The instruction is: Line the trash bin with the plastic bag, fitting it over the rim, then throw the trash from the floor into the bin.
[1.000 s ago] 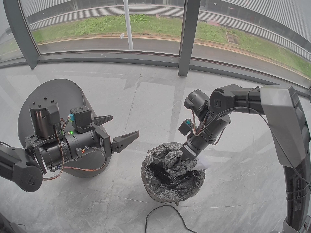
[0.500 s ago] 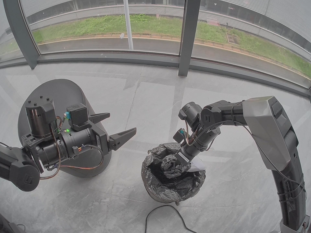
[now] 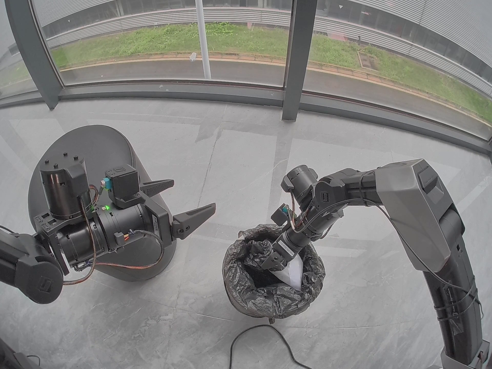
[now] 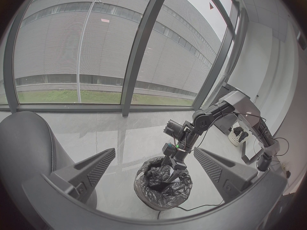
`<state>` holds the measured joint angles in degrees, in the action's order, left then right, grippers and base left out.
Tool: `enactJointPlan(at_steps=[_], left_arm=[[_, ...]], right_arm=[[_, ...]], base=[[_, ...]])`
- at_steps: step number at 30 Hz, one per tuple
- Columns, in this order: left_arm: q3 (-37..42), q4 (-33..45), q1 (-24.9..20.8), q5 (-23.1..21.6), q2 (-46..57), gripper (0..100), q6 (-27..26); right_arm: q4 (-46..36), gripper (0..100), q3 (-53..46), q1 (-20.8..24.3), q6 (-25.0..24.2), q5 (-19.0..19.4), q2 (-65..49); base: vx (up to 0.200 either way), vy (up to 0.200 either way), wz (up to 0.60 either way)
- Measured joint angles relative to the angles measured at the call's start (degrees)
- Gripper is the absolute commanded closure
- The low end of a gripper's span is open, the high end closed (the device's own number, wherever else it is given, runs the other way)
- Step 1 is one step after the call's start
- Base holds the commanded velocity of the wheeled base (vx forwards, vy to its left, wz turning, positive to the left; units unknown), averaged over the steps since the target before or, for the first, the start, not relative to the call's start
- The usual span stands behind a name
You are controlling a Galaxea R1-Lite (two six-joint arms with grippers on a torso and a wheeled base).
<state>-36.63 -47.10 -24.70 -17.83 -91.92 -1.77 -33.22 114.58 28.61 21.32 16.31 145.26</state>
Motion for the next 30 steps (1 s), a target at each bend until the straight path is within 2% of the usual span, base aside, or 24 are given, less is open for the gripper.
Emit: enactJointPlan(at_steps=[18,27,30], left_arm=[[0.5,0.0,0.0,0.1,-0.2,0,0.0],[1.3,0.0,0.2,0.1,0.0,0,0.0],[2.3,0.0,0.3,0.1,0.3,0,0.0]], right_arm=[[0.3,0,0.0,0.4,-0.1,0.2,1.6],[13.3,0,0.0,1.0,-0.4,0.1,8.1],[14.8,0,0.0,0.9,-0.4,0.1,9.4]], base=[[0.000,0.000,0.00],[0.000,0.000,0.00],[0.000,0.000,0.00]])
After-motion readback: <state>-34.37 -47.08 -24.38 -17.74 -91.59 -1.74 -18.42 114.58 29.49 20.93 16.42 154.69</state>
